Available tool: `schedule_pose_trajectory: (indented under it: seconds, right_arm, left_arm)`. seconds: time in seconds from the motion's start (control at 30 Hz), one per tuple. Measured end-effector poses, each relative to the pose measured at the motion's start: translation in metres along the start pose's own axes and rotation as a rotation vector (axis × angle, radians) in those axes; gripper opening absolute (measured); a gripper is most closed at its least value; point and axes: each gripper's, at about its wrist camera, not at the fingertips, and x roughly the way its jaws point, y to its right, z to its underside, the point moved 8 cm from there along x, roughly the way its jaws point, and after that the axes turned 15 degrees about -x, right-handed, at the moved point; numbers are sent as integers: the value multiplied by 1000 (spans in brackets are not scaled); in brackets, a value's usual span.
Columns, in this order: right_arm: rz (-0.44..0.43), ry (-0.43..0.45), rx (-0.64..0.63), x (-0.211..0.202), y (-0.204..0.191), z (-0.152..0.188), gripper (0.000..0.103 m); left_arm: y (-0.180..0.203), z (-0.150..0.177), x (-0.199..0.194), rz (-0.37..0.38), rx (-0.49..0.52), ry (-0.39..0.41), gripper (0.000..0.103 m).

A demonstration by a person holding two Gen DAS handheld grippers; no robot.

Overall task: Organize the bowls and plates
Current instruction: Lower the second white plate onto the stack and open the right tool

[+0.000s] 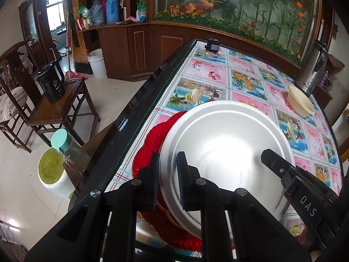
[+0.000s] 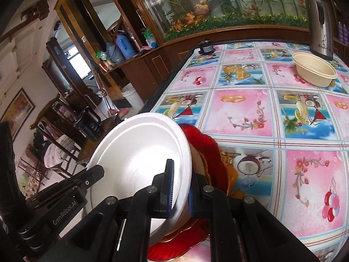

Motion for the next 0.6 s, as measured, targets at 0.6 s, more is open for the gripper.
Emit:
schedule_pose_trajectory:
  seconds: [0.6]
  right_arm:
    - [75, 36, -117, 4, -9, 1, 14]
  left_arm:
    - [-3, -6, -6, -130, 87, 75, 18]
